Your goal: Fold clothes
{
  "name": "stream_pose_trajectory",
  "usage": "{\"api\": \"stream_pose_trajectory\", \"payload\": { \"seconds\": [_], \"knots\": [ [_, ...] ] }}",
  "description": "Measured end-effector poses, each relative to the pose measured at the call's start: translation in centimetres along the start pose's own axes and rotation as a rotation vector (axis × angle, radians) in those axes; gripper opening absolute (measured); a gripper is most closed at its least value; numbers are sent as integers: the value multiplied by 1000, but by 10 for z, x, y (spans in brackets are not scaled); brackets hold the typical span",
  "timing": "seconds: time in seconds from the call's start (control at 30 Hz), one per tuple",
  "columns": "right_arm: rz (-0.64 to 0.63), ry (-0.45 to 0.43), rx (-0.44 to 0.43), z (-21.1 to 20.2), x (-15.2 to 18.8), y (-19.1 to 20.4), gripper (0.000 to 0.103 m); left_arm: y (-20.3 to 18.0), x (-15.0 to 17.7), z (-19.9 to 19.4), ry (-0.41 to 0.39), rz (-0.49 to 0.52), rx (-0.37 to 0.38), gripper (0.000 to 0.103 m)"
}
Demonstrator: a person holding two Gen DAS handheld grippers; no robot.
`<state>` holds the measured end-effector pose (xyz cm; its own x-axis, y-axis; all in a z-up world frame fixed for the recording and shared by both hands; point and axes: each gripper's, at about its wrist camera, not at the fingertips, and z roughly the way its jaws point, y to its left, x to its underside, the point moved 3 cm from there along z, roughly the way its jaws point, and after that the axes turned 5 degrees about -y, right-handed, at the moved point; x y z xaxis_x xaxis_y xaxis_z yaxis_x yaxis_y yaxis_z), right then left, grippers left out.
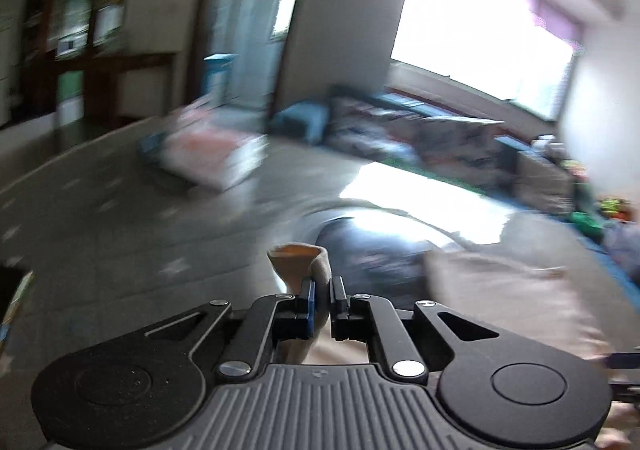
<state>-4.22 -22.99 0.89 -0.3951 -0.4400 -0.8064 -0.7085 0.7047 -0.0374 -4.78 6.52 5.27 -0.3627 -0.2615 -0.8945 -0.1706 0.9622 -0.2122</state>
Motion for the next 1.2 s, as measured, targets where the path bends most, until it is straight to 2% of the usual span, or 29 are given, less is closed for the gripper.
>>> {"api": "stream_pose_trajectory", "payload": {
  "seconds": [0.17,0.27,0.43,0.6,0.77,0.9,1.1,1.2],
  "knots": [
    [59,-24,41,-15,9,-19,45,-74,-13,-21,-35,60,192,7],
    [90,-41,62,-25,17,-30,45,-117,-10,-26,-39,100,284,7],
    [148,-63,105,-45,31,-49,45,-180,10,-19,13,153,406,7],
    [187,-60,138,-57,45,-63,45,-221,40,-11,79,206,495,8],
    [218,-57,163,-64,53,-74,45,-241,72,-1,156,246,528,11],
    [237,-59,176,-65,54,-80,45,-239,90,8,222,246,552,13],
    [229,-66,162,-58,46,-76,45,-203,82,9,232,228,508,14],
    [222,-65,143,-49,39,-72,44,-173,73,16,224,212,431,14]
  ]
}}
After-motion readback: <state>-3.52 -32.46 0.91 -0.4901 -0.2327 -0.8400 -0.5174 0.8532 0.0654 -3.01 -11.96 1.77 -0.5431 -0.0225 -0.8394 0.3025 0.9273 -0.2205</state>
